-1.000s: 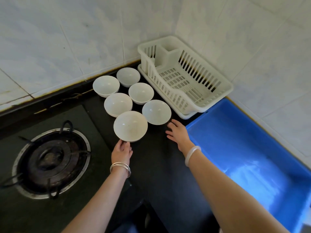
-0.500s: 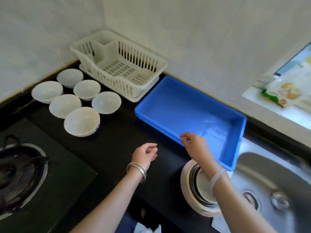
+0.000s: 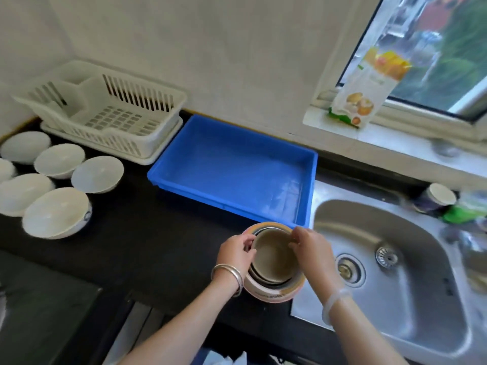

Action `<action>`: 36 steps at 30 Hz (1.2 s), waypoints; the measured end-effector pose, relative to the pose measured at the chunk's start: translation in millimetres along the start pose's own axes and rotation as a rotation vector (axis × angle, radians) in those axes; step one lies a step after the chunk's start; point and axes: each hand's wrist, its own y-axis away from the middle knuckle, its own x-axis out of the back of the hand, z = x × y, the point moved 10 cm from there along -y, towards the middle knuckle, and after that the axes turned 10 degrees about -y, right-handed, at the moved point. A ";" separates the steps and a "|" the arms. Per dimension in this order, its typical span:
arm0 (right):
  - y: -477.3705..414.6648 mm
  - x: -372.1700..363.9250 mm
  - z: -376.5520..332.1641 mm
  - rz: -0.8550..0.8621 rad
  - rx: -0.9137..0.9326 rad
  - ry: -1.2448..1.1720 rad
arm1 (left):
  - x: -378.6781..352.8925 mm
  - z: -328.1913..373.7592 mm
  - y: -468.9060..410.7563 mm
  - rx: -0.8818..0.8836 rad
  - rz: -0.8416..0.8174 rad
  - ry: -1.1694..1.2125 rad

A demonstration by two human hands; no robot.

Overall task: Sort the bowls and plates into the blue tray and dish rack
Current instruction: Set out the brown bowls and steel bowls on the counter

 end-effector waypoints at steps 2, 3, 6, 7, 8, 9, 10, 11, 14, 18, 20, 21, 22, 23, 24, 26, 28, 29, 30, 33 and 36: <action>-0.2 1.1 -1.3 0.022 0.008 0.026 | -1.0 -2.4 0.5 0.012 0.020 0.000; -0.8 0.6 -1.9 0.024 0.009 0.040 | -1.8 -3.0 0.8 0.020 0.025 0.005; -2.5 -1.5 -1.6 0.011 -0.002 0.072 | -3.9 -4.5 1.0 0.033 0.023 0.038; -3.0 -1.5 -0.6 0.004 -0.008 0.073 | -5.1 -5.6 0.5 0.038 0.013 0.064; -3.5 -1.1 0.6 -0.006 -0.013 0.069 | -6.0 -7.6 0.0 0.048 0.002 0.103; -4.3 -0.3 1.8 -0.019 -0.021 0.057 | -6.9 -9.8 -0.5 0.061 -0.009 0.154; -5.3 0.8 3.6 -0.035 -0.032 0.036 | -7.4 -11.9 -0.6 0.075 -0.017 0.204; -6.5 2.0 5.8 -0.054 -0.045 0.006 | -7.5 -13.1 -1.0 0.085 -0.022 0.240; -7.8 4.8 12.4 -0.116 -0.078 -0.118 | -8.8 -14.7 -1.8 0.094 -0.033 0.262; -3.3 8.7 19.6 -0.117 -0.095 -0.286 | -9.1 -10.8 -3.3 0.085 -0.032 0.183; -1.2 11.6 22.8 -0.101 -0.105 -0.369 | -8.8 -9.4 -3.8 0.090 -0.033 0.171; -0.4 13.3 24.6 -0.093 -0.117 -0.428 | -9.1 -9.1 -4.2 0.096 -0.037 0.169; 0.3 14.8 26.6 -0.088 -0.134 -0.495 | -9.4 -9.5 -4.3 0.105 -0.043 0.172; 0.9 15.9 28.6 -0.086 -0.152 -0.558 | -9.6 -10.1 -4.3 0.116 -0.051 0.183; 1.3 17.3 29.9 -0.086 -0.166 -0.611 | -9.0 -10.6 -4.2 0.127 -0.058 0.201; 1.2 20.6 31.0 -0.087 -0.186 -0.702 | -4.2 -11.0 -4.1 0.145 -0.055 0.256; -0.9 25.4 29.5 -0.085 -0.206 -0.781 | 6.5 -11.4 -4.7 0.153 -0.029 0.316; -2.7 28.2 27.0 -0.087 -0.213 -0.814 | 13.3 -12.5 -5.3 0.157 -0.014 0.343; -4.7 30.4 23.1 -0.090 -0.219 -0.848 | 19.9 -14.3 -5.7 0.163 -0.005 0.371; -11.8 34.2 1.4 -0.118 -0.212 -0.912 | 42.2 -26.1 -7.2 0.190 0.020 0.431; -20.2 31.4 -26.7 -0.141 -0.192 -0.943 | 68.6 -47.5 -8.4 0.236 0.071 0.501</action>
